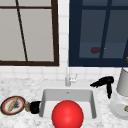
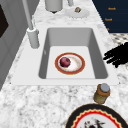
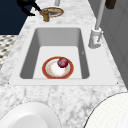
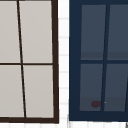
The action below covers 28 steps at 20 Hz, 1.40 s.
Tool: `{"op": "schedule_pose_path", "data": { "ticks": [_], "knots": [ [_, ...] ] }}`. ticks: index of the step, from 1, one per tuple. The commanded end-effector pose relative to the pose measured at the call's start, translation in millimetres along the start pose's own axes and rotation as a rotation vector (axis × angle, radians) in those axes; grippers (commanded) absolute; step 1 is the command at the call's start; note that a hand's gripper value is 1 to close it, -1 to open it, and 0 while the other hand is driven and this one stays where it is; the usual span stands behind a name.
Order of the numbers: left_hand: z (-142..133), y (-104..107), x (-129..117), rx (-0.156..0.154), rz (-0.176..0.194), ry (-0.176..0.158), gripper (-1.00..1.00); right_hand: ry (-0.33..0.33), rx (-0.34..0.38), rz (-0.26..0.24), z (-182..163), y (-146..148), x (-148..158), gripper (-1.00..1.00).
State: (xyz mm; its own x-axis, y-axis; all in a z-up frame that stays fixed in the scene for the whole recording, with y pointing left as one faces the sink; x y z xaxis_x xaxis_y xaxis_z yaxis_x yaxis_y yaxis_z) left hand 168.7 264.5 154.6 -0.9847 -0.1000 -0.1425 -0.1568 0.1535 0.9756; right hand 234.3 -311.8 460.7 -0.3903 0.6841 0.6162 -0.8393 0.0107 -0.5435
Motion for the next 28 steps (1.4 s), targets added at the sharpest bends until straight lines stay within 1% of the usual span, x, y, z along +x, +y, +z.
{"op": "schedule_pose_path", "data": {
  "ticks": [1,2,5,10,13,18,19,21,22,23,24,26,28],
  "knots": [
    [0,0,0,0.000,0.000,0.000,0.00,0.118,0.010,0.057,-3,1,3,-1.00],
    [0,0,0,0.000,0.000,0.000,0.00,0.141,-0.015,0.085,-7,3,3,-1.00],
    [0,0,0,0.000,0.000,0.000,0.00,0.196,-0.026,0.115,-17,9,5,-1.00],
    [0,0,0,0.000,0.000,0.000,0.00,0.299,-0.078,0.201,-24,10,12,-1.00],
    [0,0,0,0.000,0.000,0.000,0.00,0.369,-0.097,0.216,-28,27,16,-1.00],
    [0,0,0,0.000,0.000,0.000,0.00,0.472,-0.176,0.291,-39,38,21,-1.00],
    [0,0,0,0.000,0.000,0.000,0.00,0.491,-0.189,0.296,-41,43,22,-1.00],
    [0,0,0,0.000,0.000,0.000,0.00,0.522,-0.216,0.278,-43,61,19,-1.00],
    [0,0,0,0.000,0.000,0.000,0.00,0.532,-0.236,0.266,-43,71,15,-1.00],
    [0,0,0,0.000,0.000,0.000,0.00,0.541,-0.255,0.272,-46,78,13,-1.00],
    [0,0,0,0.000,0.000,0.000,0.00,0.544,-0.273,0.264,-50,87,10,-1.00],
    [0,0,0,0.000,0.000,0.000,0.00,0.564,-0.302,0.282,-55,102,6,-1.00],
    [0,0,0,0.000,0.000,0.000,0.00,0.589,-0.336,0.317,-58,110,1,-1.00]
  ]
}}
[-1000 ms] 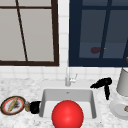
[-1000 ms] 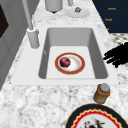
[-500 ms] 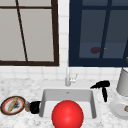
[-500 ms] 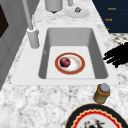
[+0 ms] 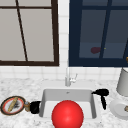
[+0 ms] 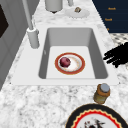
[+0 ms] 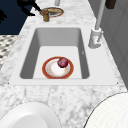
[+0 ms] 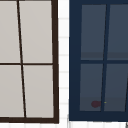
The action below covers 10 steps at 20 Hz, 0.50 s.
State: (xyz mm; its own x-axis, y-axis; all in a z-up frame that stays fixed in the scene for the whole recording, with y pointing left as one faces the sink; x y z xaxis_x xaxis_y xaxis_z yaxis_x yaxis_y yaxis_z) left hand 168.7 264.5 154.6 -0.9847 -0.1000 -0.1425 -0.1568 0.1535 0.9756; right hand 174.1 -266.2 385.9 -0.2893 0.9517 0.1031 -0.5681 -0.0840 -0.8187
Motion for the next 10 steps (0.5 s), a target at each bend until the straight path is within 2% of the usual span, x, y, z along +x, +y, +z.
{"op": "schedule_pose_path", "data": {
  "ticks": [1,6,10],
  "knots": [
    [0,0,0,0.000,0.000,0.000,0.00,0.080,-0.069,0.046,-2,22,-1,-1.00],
    [0,0,0,0.000,0.000,0.000,0.00,0.134,-0.099,0.074,10,60,4,-1.00],
    [0,0,0,0.000,0.000,0.000,0.00,0.195,-0.161,0.101,13,84,7,-1.00]
  ]
}}
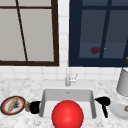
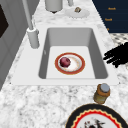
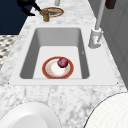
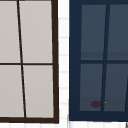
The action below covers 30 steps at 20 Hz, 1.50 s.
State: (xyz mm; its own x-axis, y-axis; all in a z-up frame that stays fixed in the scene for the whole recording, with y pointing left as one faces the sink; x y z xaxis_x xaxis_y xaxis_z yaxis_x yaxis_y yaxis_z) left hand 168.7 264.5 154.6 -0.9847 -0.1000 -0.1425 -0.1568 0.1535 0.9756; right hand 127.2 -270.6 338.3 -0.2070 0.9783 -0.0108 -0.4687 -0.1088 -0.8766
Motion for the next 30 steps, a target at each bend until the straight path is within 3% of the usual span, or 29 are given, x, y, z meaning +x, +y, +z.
{"op": "schedule_pose_path", "data": {
  "ticks": [1,6,8,10,13,15,16,18,20,21,23,25,30],
  "knots": [
    [0,0,0,0.000,0.000,0.000,0.00,0.069,-0.058,0.042,7,29,7,-1.00],
    [0,0,0,0.000,0.000,0.000,0.00,0.151,-0.108,0.029,6,72,18,-1.00],
    [0,0,0,0.000,0.000,0.000,0.00,0.175,-0.105,0.043,-4,83,24,-1.00],
    [0,0,0,0.000,0.000,0.000,0.00,0.188,-0.092,0.024,-7,90,25,-1.00],
    [0,0,0,0.000,0.000,0.000,0.00,0.184,-0.095,0.007,-1,98,24,-1.00],
    [0,0,0,0.000,0.000,0.000,0.00,0.158,-0.072,0.022,-1,95,24,-1.00],
    [0,0,0,0.000,-0.001,0.000,-1.00,0.149,-0.064,0.024,-1,96,24,0.00],
    [1,0,0,0.019,-0.009,0.005,-1.00,0.147,-0.064,0.034,0,97,25,0.00],
    [2,7,-1,-0.009,0.014,0.001,-1.00,0.148,-0.066,0.030,0,98,25,0.00],
    [-1,15,0,-0.044,0.025,-0.004,-1.00,0.148,-0.068,0.029,0,98,25,0.00],
    [3,24,-1,-0.069,0.046,-0.022,-1.00,0.149,-0.070,0.027,0,99,25,0.00],
    [8,33,-4,-0.070,0.078,-0.021,-1.00,0.150,-0.072,0.025,0,99,25,0.00],
    [16,51,-7,-0.087,0.111,-0.005,-1.00,0.150,-0.075,0.023,0,99,25,0.00]
  ]
}}
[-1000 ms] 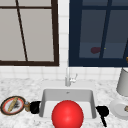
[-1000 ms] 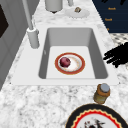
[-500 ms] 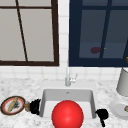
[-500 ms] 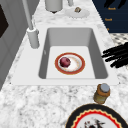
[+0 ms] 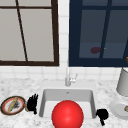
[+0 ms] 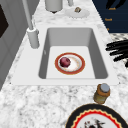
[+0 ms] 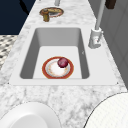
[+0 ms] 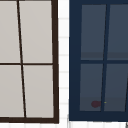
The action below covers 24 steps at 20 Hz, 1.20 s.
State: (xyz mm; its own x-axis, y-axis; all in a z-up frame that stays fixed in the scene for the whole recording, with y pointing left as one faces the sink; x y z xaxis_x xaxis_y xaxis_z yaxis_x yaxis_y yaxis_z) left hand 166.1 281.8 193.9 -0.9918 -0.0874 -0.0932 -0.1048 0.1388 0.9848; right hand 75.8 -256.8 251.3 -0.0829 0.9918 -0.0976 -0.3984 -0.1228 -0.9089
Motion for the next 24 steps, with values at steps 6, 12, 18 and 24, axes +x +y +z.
{"op": "schedule_pose_path", "data": {
  "ticks": [6,12,18,24],
  "knots": [
    [10,10,-23,-0.048,0.135,0.015,-1.00,0.001,-0.001,-0.002,0,0,0,0.00],
    [24,9,-40,-0.071,0.240,-0.003,-1.00,0.001,-0.002,-0.003,0,0,0,0.00],
    [29,10,-48,-0.052,0.362,-0.017,-1.00,0.001,-0.002,-0.003,0,0,0,0.00],
    [41,11,-60,-0.055,0.488,-0.009,-1.00,0.001,-0.002,-0.003,0,0,0,0.00]
  ]
}}
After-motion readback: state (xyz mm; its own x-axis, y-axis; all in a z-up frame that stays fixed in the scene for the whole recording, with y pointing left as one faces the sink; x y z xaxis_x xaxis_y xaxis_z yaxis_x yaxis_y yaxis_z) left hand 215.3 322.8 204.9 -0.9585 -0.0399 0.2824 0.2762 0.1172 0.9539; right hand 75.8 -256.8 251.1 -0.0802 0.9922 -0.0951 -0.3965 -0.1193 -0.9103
